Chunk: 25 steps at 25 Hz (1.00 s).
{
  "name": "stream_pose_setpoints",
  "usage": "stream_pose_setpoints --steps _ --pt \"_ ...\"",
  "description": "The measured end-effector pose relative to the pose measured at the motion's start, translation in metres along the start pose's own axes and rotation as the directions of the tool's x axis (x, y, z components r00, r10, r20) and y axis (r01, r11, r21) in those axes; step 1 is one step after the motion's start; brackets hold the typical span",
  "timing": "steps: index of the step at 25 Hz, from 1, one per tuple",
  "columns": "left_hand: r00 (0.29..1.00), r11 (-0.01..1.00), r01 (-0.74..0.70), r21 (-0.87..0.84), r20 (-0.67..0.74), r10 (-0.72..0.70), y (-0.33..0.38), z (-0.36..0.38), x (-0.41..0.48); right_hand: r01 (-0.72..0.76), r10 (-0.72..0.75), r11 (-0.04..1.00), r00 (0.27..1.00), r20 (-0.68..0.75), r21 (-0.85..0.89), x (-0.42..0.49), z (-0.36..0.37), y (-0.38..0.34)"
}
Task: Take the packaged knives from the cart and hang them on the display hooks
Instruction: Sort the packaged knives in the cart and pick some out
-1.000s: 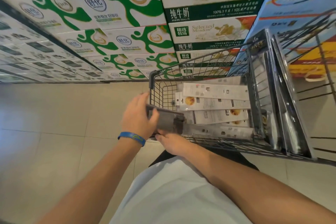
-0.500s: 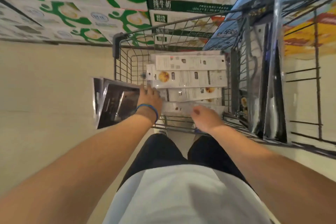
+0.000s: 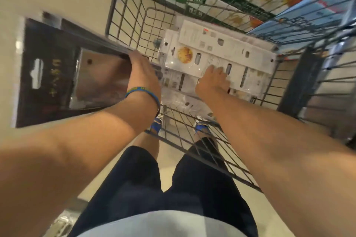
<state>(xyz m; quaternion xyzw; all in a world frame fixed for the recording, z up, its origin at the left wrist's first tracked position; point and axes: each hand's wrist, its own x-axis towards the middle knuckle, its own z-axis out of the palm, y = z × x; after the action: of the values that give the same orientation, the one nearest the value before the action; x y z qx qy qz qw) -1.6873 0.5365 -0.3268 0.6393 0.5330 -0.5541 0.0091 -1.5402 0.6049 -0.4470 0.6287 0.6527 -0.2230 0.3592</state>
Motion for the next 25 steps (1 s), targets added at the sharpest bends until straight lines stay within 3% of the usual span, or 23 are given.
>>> stream_pose_setpoints --steps 2,4,7,12,15,20,25 --pt "0.993 0.989 -0.062 -0.131 -0.108 0.048 -0.002 -0.002 0.009 -0.051 0.051 0.999 0.999 -0.011 -0.011 0.018 0.01 0.003" --pt "0.959 0.939 -0.215 -0.266 -0.24 0.152 0.0 0.008 0.017 -0.05 0.046 0.998 0.996 -0.081 -0.048 0.031 0.018 0.01" --pt "0.884 0.848 -0.421 -0.322 -0.354 0.305 0.007 0.027 0.017 -0.014 -0.008 0.991 0.986 -0.164 -0.136 0.04 0.019 0.019" --pt "0.936 0.726 -0.338 -0.6 -0.296 0.191 -0.005 0.012 0.004 0.025 -0.038 0.997 0.986 -0.163 -0.078 0.029 -0.019 0.023" --pt "0.949 0.734 -0.316 -0.601 -0.207 0.239 -0.024 0.008 -0.006 0.061 -0.028 0.981 0.983 -0.18 0.185 0.005 -0.059 0.034" --pt "0.921 0.872 -0.372 -0.319 -0.246 0.303 -0.046 0.015 -0.038 0.064 0.004 0.814 0.993 -0.116 0.578 -0.057 -0.114 0.043" --pt "0.932 0.903 -0.333 -0.271 -0.241 0.272 -0.052 0.036 -0.065 0.09 0.061 0.446 0.99 -0.13 0.891 -0.139 -0.134 0.042"
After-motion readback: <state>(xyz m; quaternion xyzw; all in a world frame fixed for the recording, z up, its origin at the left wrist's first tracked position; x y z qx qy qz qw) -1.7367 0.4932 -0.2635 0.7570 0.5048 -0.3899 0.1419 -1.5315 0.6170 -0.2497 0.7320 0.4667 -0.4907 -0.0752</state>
